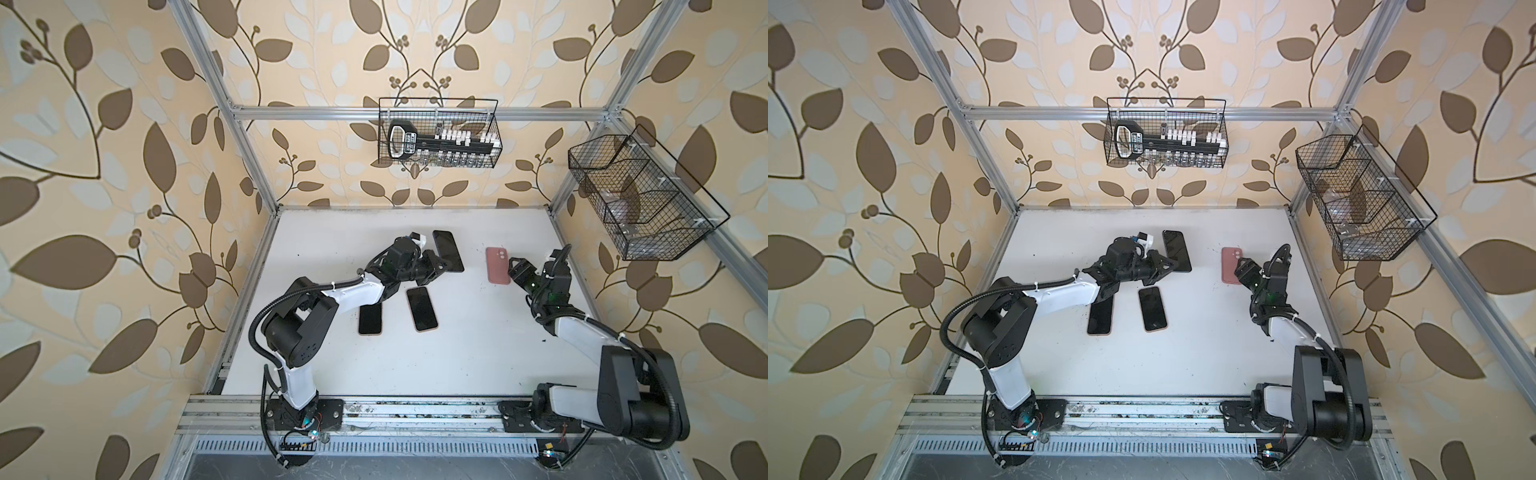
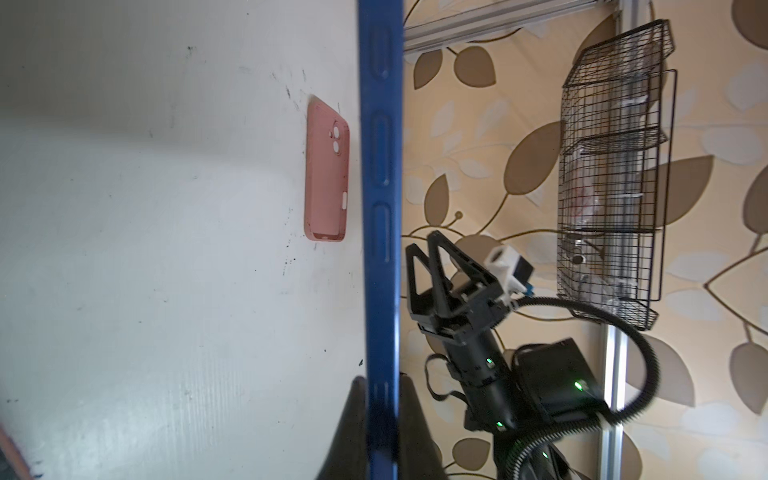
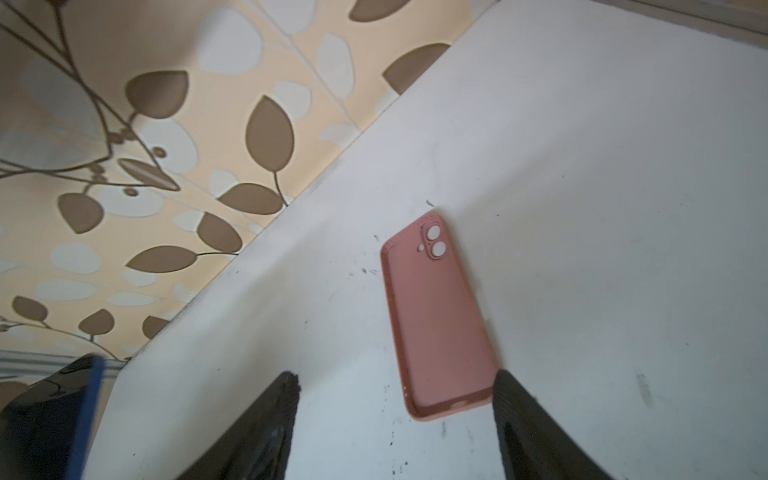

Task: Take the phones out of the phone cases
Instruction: 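Lower the pink case onto the table and open the right gripper, then lower the blue phone beside the case with the left gripper while right draws back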

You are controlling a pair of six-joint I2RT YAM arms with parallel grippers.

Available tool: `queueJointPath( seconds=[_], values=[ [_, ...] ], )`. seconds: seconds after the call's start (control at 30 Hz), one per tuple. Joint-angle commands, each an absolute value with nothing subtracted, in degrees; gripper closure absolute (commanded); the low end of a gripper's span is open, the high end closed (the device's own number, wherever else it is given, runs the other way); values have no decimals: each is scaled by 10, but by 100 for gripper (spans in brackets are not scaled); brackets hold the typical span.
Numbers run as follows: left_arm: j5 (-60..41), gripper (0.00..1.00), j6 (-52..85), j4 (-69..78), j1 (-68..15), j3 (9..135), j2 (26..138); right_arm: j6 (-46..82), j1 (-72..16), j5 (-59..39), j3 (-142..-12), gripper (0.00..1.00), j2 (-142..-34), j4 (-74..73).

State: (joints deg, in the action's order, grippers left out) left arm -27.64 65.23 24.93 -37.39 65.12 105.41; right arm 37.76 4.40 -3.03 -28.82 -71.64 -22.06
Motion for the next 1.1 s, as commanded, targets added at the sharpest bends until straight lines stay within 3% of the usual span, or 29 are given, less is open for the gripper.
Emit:
queueJointPath(
  seconds=[0.0, 0.13, 0.27, 0.63, 1.07],
  values=[
    [-303, 100, 605, 268, -371, 704, 1078, 335, 29, -49, -280, 25, -668, -154],
    [-324, 100, 594, 269, -373, 753, 1137, 311, 19, -63, -281, 20, -604, -111],
    [-335, 100, 594, 275, -375, 804, 1197, 278, 13, -99, -306, 0, -563, -45],
    [-340, 100, 600, 272, -394, 919, 1322, 258, 29, -180, -326, 0, -527, 24],
    [-326, 100, 612, 257, -403, 982, 1395, 229, 69, -253, -340, 0, -544, 33]
  ],
)
